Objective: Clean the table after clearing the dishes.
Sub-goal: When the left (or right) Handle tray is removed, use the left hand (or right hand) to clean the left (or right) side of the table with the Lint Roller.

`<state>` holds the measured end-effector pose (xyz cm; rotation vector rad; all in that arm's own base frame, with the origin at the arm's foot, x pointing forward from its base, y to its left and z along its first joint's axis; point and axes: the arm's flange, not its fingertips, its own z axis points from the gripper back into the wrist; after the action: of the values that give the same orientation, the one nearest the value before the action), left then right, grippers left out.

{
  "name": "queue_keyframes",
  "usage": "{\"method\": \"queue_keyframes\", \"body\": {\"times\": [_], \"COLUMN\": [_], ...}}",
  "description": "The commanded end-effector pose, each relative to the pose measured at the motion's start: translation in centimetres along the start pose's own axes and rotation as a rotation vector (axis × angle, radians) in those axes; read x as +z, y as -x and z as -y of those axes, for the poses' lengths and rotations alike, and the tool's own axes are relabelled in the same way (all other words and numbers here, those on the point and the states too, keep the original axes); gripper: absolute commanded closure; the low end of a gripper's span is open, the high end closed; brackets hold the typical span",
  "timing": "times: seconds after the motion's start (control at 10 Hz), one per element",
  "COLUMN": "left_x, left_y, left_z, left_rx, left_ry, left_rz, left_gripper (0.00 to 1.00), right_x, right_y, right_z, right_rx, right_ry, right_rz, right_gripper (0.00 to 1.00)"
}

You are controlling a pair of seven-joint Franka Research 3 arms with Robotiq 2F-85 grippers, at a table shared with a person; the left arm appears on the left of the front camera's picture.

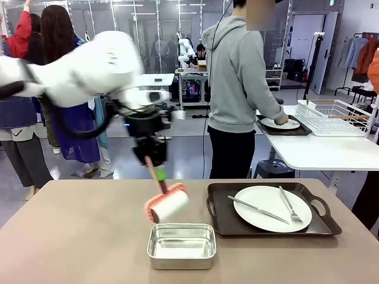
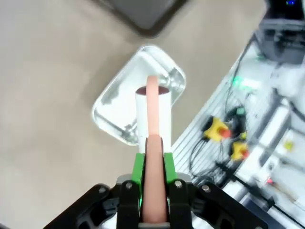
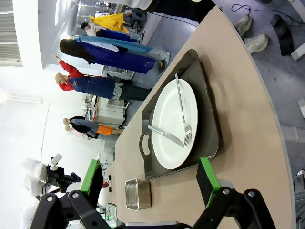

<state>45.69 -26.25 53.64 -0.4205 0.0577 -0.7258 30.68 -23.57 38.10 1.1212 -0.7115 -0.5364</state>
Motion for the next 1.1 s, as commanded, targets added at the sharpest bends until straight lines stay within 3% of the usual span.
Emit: {"method": "queue_keyframes", "body": {"times": [0.0, 0.2, 0.4, 0.5, 0.6, 1.0], "left_x": [-2.2, -3.3, -4.6, -4.9, -3.7, -3.7], "left_y": [7.5, 11.2, 12.8, 13.0, 13.7, 13.7], "left_z": [-5.0, -8.9, -12.4, -13.8, -13.4, -13.4], "left_rx": [0.346, 0.533, 0.633, 0.588, 0.625, 0.625], "left_ry": [0.021, 0.085, 0.119, 0.097, 0.124, 0.124], "left_rz": [0.269, 0.464, 0.55, 0.571, 0.463, 0.463], "left_gripper": [0.93, 0.93, 0.93, 0.93, 0.93, 0.93], "right_x": [0.1, 0.1, 0.1, 0.1, 0.1, 0.1], "right_y": [0.2, 0.2, 0.2, 0.2, 0.2, 0.2], "right_z": [-0.1, -0.1, -0.1, -0.1, -0.1, -0.1], "right_rx": [-0.001, -0.001, -0.001, -0.001, -0.001, -0.001], "right_ry": [-0.012, -0.012, -0.012, -0.012, -0.012, -0.012], "right_rz": [0.004, 0.004, 0.004, 0.004, 0.004, 0.004], "right_gripper": [0.0, 0.0, 0.0, 0.0, 0.0, 0.0]}}
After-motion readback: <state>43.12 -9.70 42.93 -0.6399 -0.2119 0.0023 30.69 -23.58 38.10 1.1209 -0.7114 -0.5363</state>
